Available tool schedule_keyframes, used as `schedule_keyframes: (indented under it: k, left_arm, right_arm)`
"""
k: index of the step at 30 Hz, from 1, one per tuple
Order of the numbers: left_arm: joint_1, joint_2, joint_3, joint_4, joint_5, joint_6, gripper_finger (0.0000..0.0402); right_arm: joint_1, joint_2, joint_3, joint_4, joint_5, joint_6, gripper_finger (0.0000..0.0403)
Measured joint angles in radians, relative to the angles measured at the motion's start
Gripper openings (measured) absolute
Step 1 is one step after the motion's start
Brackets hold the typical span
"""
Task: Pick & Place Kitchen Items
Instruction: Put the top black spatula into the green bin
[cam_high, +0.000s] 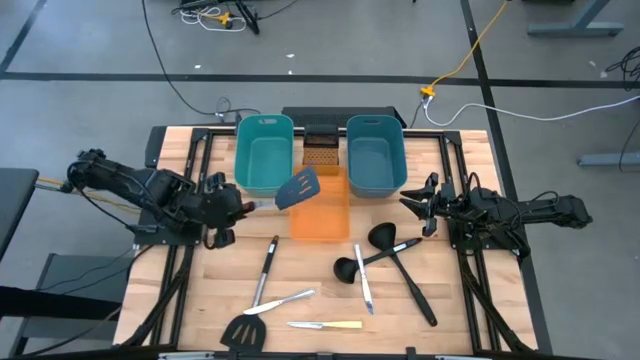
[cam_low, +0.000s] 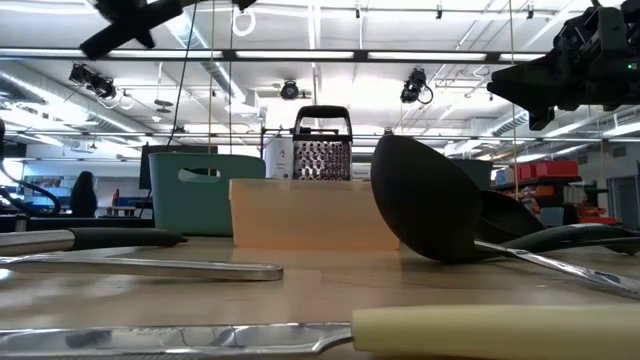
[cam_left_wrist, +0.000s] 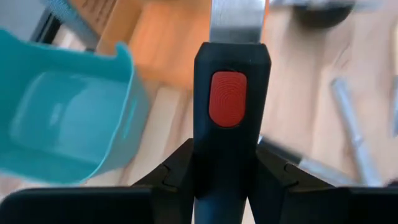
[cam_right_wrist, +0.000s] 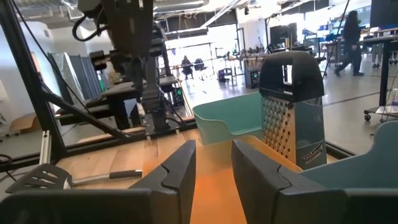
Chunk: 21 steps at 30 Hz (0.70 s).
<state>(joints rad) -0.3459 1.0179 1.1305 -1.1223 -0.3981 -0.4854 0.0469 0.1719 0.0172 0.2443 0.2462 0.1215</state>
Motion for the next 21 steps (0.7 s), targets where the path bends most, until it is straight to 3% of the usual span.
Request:
schedule_keyframes:
  k: [12,21]
  left_arm:
    - [0.106,0.108,0.000,0.354,0.154,0.066,0.0111]
    - [0.181,0.183,0.000,0.445,0.171,-0.116,0.0111]
  right_arm:
    - [0.000,0.000,0.000,0.000,0.000,0.000,0.0114]
    - [0.000,0.000,0.000,0.001,0.000,0.000,0.0114]
